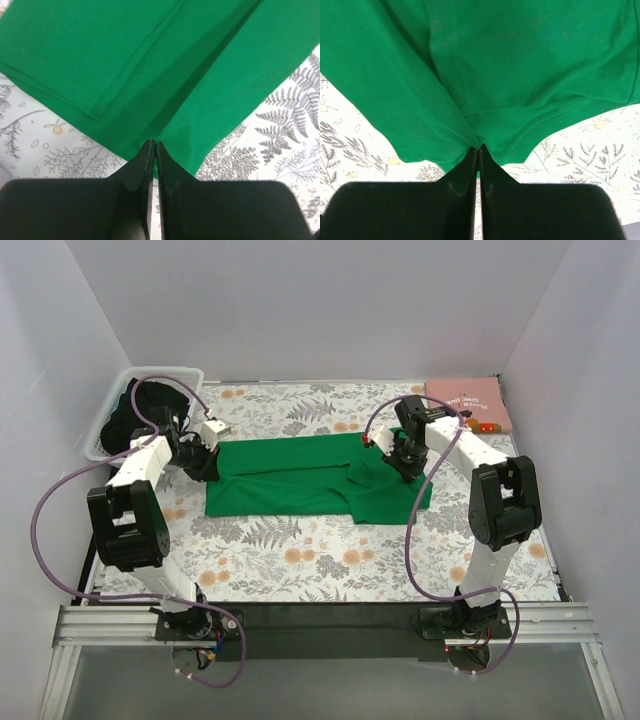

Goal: Fold and stack the t-shirts
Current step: Fold the tshirt

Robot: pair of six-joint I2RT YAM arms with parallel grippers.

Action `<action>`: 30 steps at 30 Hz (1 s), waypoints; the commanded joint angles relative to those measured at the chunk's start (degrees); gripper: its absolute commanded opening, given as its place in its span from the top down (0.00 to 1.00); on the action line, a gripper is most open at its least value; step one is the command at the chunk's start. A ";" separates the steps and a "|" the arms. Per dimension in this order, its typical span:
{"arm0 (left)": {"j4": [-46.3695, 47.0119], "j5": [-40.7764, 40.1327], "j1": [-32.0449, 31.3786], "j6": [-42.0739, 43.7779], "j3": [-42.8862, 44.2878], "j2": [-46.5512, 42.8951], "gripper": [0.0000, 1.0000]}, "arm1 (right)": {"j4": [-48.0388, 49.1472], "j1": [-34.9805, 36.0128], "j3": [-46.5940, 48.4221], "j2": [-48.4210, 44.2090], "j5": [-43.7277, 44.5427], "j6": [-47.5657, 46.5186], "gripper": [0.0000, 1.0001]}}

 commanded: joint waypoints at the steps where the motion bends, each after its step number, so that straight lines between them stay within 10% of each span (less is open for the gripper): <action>1: 2.35 1.20 0.50 -1.51 2.93 0.85 1.00 | -1.44 -0.88 3.63 0.94 -0.96 -1.39 0.99; 30: 7.54 0.85 2.69 -3.89 0.91 4.54 1.00 | -1.79 -2.90 10.84 7.00 -0.96 -1.30 0.99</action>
